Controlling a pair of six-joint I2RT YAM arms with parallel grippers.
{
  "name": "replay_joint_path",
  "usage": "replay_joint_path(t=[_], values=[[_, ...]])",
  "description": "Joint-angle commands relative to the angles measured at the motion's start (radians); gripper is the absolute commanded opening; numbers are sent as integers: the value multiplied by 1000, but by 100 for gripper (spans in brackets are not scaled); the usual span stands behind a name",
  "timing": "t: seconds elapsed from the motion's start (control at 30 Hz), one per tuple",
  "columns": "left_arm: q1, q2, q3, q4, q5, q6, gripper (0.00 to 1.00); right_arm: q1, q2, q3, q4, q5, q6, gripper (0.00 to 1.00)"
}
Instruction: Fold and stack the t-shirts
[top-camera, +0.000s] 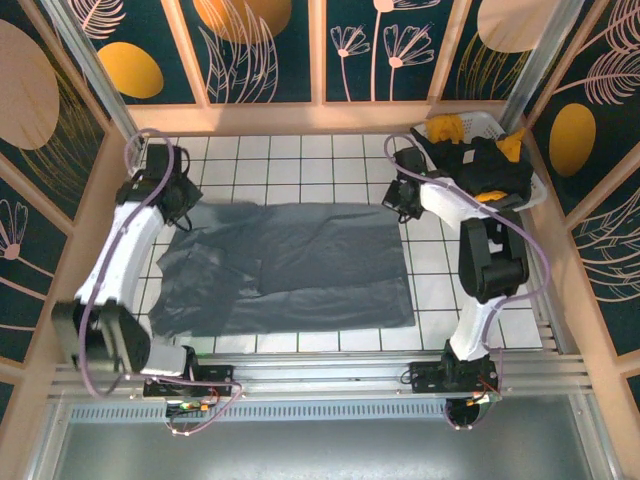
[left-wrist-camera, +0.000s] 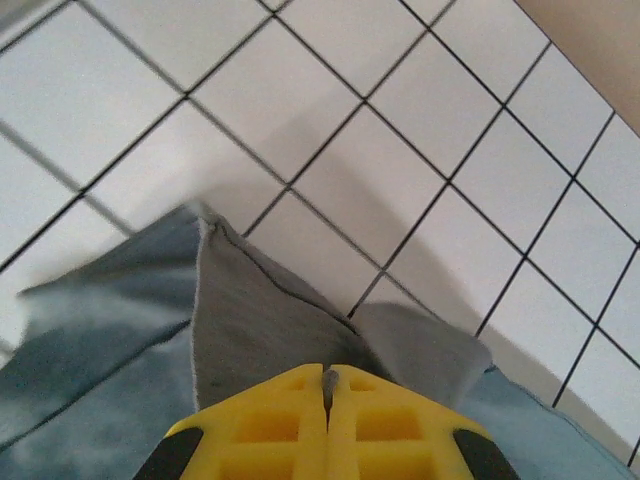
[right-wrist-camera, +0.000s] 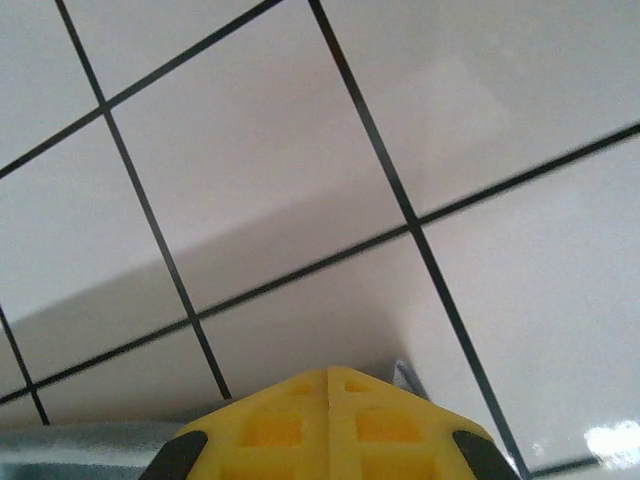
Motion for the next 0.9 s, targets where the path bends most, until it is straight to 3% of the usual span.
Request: replay_joint_path(t=[0.0, 0.2, 0.4, 0.87], values=[[-2, -168, -99, -85, -107, -114, 0, 12, -106, -98, 5, 35, 2, 0], [-2, -468, -265, -226, -143, -261, 0, 17, -235, -276, -3, 3, 1, 0], [-2, -642, -397, -321, -176, -371, 0, 35, -301, -382, -21, -15, 5, 0], [-2, -626, -412, -371, -276, -388, 0, 86, -401, -410, -143, 4, 25, 0]])
